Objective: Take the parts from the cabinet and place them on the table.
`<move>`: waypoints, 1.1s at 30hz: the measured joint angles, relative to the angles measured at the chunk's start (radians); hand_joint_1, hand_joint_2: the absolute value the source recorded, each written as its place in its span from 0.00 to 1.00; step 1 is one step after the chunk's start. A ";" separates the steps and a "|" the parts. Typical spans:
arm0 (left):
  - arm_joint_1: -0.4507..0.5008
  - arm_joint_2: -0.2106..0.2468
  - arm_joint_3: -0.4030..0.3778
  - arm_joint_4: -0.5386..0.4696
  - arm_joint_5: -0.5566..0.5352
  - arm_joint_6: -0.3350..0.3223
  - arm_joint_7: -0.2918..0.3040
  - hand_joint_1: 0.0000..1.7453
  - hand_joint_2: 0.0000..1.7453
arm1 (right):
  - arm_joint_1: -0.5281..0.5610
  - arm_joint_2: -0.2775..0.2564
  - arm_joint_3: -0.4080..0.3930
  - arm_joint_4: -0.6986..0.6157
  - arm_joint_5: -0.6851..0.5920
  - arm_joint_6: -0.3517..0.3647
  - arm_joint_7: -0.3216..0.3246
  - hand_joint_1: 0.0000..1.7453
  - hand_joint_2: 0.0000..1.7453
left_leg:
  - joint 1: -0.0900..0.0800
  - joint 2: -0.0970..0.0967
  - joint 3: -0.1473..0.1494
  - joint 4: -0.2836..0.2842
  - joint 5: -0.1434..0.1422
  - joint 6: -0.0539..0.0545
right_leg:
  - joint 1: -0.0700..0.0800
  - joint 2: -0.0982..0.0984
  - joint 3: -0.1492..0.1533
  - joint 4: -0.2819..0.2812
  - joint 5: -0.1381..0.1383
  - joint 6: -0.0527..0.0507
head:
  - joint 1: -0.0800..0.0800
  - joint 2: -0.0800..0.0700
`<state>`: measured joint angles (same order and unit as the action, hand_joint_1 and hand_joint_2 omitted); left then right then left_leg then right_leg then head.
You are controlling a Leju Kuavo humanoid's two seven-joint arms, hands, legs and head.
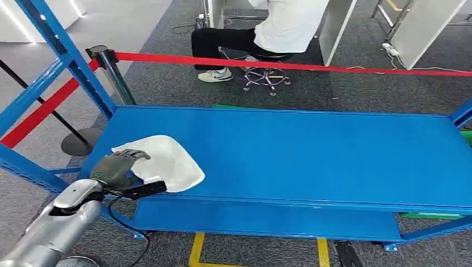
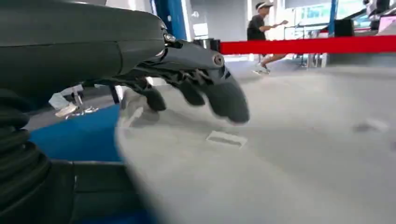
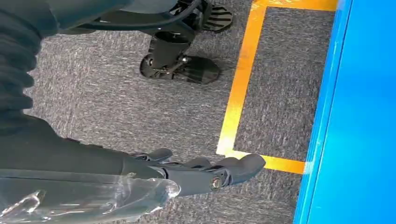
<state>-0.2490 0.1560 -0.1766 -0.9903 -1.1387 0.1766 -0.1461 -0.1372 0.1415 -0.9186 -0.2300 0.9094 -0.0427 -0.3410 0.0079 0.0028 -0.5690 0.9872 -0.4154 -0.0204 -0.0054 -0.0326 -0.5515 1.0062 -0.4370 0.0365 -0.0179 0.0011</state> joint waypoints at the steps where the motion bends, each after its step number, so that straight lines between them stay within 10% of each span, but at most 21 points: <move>1: 0.000 0.000 -0.001 0.003 0.001 0.001 -0.002 1.00 1.00 | 0.000 0.000 0.001 0.000 0.001 0.000 0.000 0.00 1.00 | 0.000 0.000 0.000 0.000 0.000 0.000 | 0.000 0.000 0.000 0.000 0.000 0.000 | 0.000 0.000; 20: 0.036 -0.006 -0.018 -0.050 0.023 0.032 -0.036 1.00 1.00 | 0.002 0.000 0.005 0.000 -0.004 -0.004 -0.006 0.00 1.00 | 0.000 0.000 0.000 0.000 0.000 0.000 | 0.000 0.000 -0.001 0.001 0.000 0.000 | 0.000 0.000; 33: 0.211 -0.019 -0.114 -0.446 0.026 0.071 -0.040 1.00 1.00 | 0.021 0.000 0.002 0.000 -0.039 -0.007 -0.043 0.00 1.00 | 0.000 0.000 -0.006 0.000 0.000 0.000 | 0.000 0.001 -0.007 0.000 0.000 0.000 | 0.000 0.000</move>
<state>-0.0382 0.1370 -0.2911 -1.4360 -1.1131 0.2476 -0.1858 -0.1167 0.1415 -0.9167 -0.2300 0.8705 -0.0500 -0.3838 0.0076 0.0030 -0.5750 0.9873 -0.4154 -0.0206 -0.0056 -0.0320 -0.5584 1.0066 -0.4369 0.0365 -0.0179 0.0011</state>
